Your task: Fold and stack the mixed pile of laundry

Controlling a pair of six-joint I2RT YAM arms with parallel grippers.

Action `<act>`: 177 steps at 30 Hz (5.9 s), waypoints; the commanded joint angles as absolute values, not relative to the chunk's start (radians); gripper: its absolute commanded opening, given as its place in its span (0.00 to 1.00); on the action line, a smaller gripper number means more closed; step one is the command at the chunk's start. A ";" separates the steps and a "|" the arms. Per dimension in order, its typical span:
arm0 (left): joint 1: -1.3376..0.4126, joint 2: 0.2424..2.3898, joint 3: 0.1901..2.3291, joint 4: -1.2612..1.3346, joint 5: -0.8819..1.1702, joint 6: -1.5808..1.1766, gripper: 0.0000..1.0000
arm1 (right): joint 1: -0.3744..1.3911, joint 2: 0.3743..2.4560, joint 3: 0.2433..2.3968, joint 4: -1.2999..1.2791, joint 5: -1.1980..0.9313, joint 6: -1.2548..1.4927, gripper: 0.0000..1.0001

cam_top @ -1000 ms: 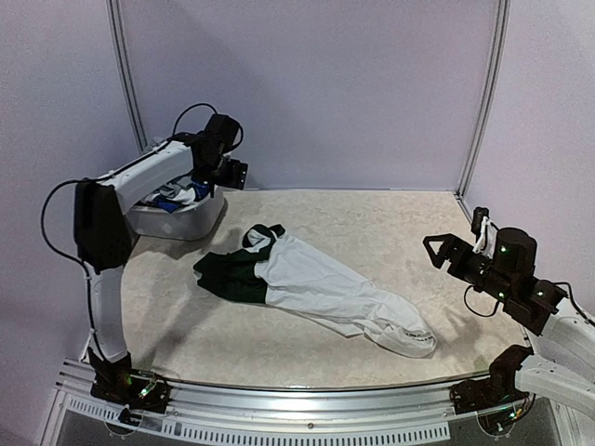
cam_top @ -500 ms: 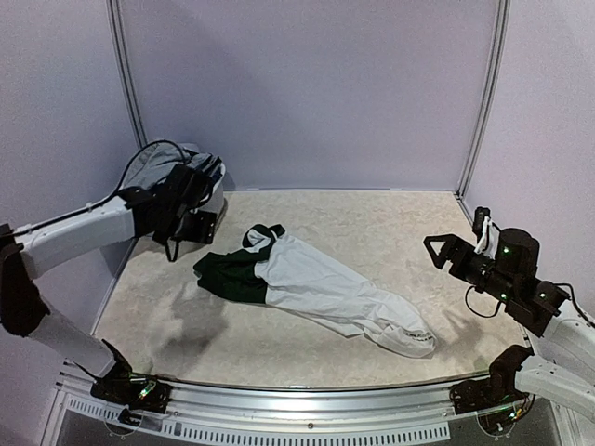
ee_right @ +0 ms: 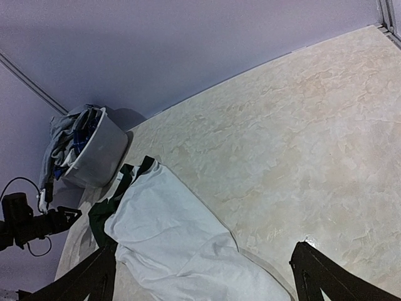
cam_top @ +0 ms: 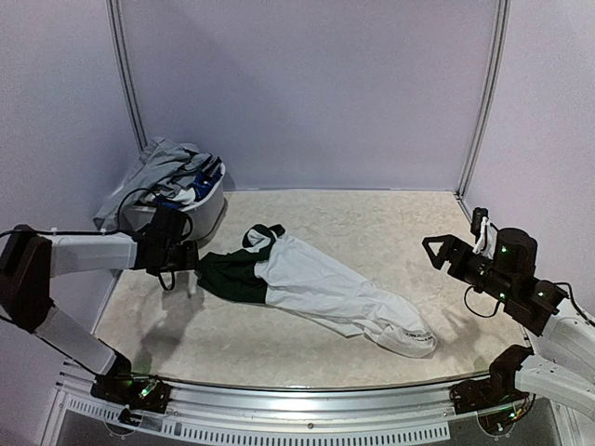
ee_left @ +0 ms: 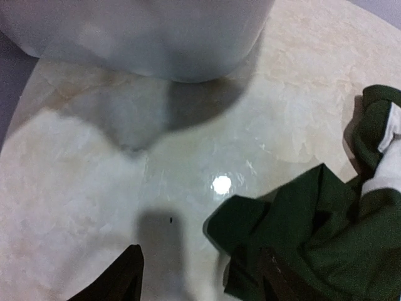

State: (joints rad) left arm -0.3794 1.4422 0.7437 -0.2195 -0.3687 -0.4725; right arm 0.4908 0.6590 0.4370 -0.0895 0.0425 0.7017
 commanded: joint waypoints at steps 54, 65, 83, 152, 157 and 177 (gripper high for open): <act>-0.381 0.989 0.663 -0.226 -0.307 -0.619 0.00 | 0.855 0.685 0.537 -0.322 0.209 0.795 0.99; -0.381 0.844 0.862 -0.398 -0.234 -0.588 0.00 | 1.271 1.210 0.835 -0.367 0.337 0.733 0.96; -0.382 1.041 1.218 -0.545 -0.260 -0.536 0.00 | 1.407 1.465 0.856 -0.485 0.423 0.886 0.71; -0.375 1.613 1.447 -0.625 -0.449 -0.461 0.00 | 0.495 1.241 0.731 -0.279 0.036 0.625 0.00; -0.372 1.704 1.464 -0.603 -0.441 -0.464 0.00 | 0.445 1.362 0.780 -0.260 0.050 0.611 0.01; -0.373 1.686 1.414 -0.578 -0.419 -0.463 0.00 | 0.573 1.175 0.768 -0.371 -0.087 0.541 0.56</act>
State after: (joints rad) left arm -0.3748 1.7248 1.4376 -0.5999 -0.4274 -0.4713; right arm 0.4904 1.2144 0.8558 -0.4397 0.0372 0.5293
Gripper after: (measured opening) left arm 0.018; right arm 0.567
